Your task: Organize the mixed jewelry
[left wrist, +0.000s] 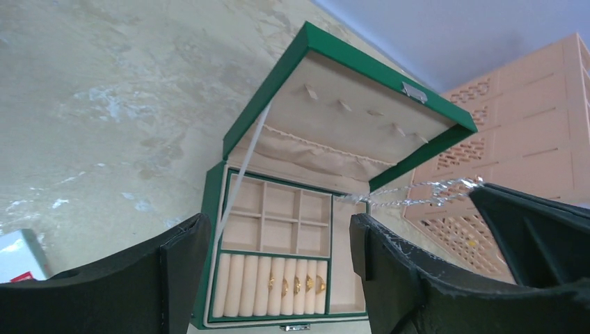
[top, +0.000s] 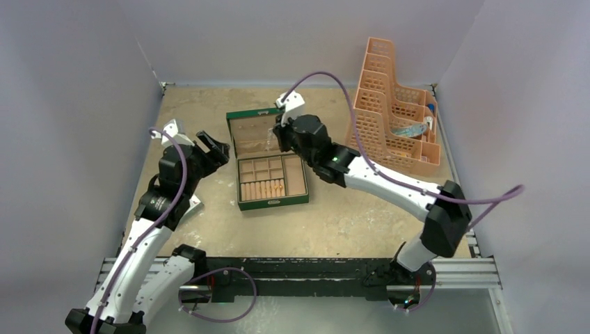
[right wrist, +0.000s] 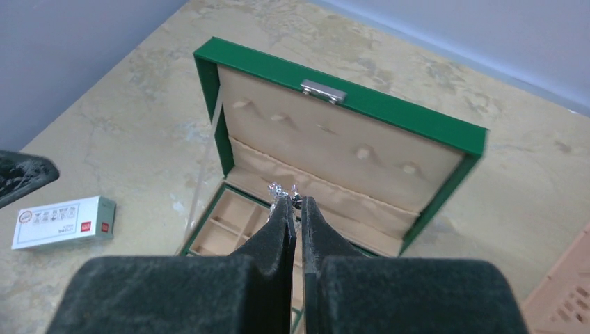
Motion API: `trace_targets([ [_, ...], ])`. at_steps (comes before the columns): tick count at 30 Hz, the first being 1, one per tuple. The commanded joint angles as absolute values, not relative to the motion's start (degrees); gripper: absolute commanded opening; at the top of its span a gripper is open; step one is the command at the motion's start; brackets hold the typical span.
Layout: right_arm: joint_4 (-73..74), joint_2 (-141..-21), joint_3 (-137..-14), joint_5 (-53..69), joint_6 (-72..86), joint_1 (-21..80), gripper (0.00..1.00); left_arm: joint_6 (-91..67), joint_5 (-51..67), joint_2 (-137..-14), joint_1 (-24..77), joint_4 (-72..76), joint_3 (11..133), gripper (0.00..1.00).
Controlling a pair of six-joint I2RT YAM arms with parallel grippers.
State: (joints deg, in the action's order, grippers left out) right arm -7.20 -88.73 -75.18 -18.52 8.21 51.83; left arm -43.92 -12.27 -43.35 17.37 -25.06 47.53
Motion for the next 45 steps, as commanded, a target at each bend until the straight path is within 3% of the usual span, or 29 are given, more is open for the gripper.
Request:
trace_targets([
  [1, -14.8, -94.6, -81.6, -22.1, 7.8, 52.8, 0.0, -43.2, -17.0, -41.5, 17.4, -25.4, 48.7, 0.73],
  [13, -12.9, -108.3, -92.2, -31.3, 6.3, 53.2, 0.0, -42.0, -16.3, -41.4, 17.3, -24.6, 46.6, 0.75],
  [45, -10.1, -112.3, -95.7, -37.8, 4.8, 52.0, 0.0, -42.6, -14.0, -42.9, 17.4, -24.2, 45.2, 0.75],
])
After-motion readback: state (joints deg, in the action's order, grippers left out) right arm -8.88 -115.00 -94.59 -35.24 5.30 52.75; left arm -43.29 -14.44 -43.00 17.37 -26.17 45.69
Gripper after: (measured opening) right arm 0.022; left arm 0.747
